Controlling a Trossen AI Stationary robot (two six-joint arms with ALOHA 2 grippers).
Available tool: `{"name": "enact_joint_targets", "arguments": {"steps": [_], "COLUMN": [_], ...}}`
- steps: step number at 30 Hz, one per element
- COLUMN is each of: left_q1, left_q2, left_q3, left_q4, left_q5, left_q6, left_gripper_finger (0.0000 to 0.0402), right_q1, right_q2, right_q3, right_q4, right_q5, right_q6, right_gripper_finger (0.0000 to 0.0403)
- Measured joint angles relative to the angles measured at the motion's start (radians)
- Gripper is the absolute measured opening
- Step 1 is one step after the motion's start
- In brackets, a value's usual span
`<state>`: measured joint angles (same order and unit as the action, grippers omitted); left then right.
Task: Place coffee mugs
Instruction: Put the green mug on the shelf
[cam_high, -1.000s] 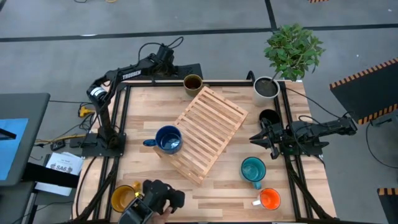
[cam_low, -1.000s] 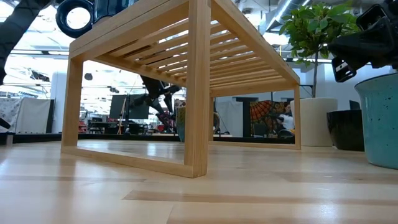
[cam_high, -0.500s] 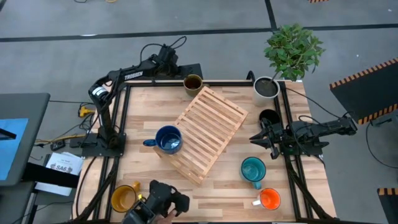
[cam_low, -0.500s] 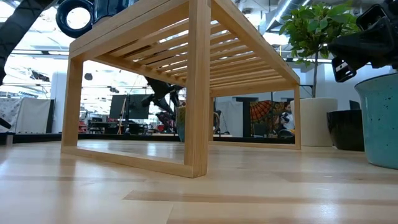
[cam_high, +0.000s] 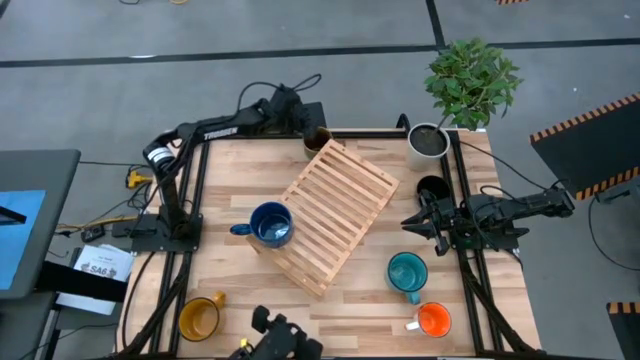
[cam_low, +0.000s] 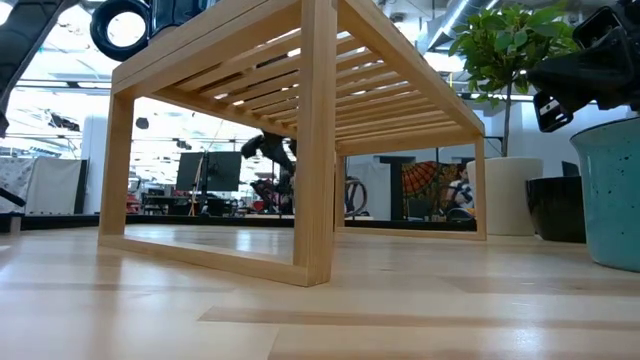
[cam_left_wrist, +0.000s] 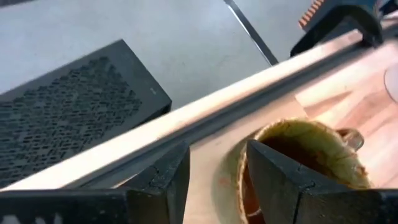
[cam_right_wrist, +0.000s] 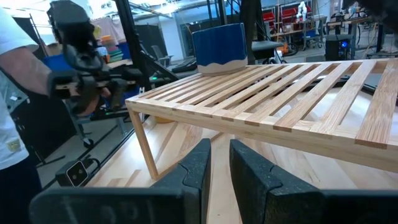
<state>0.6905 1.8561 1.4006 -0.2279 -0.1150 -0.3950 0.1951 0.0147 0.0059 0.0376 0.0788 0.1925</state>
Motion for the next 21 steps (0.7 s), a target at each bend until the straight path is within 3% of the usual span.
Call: {"name": "enact_joint_targets", "arguments": {"steps": [9,17,21], "left_q1": [-0.061,-0.065,-0.062], "left_q2": [-0.058,-0.018,0.010], "left_q3": [0.000,0.000,0.000], "left_q4": [-0.117,-0.170,-0.160], "left_q5": [0.023,0.005,0.079], "left_q6": [0.013,-0.015,-0.042], "left_gripper_finger": [0.0142,0.0142,0.0142], "right_q1": [0.000,0.000,0.000], "right_q2": [0.000,0.000,0.000], "right_q3": [0.000,0.000,0.000], "right_q4": [0.000,0.000,0.000], "right_q5": [0.000,0.000,0.000], "right_q6": [0.000,0.000,0.000], "right_gripper_finger": [0.0087,0.0087,0.0087]}}
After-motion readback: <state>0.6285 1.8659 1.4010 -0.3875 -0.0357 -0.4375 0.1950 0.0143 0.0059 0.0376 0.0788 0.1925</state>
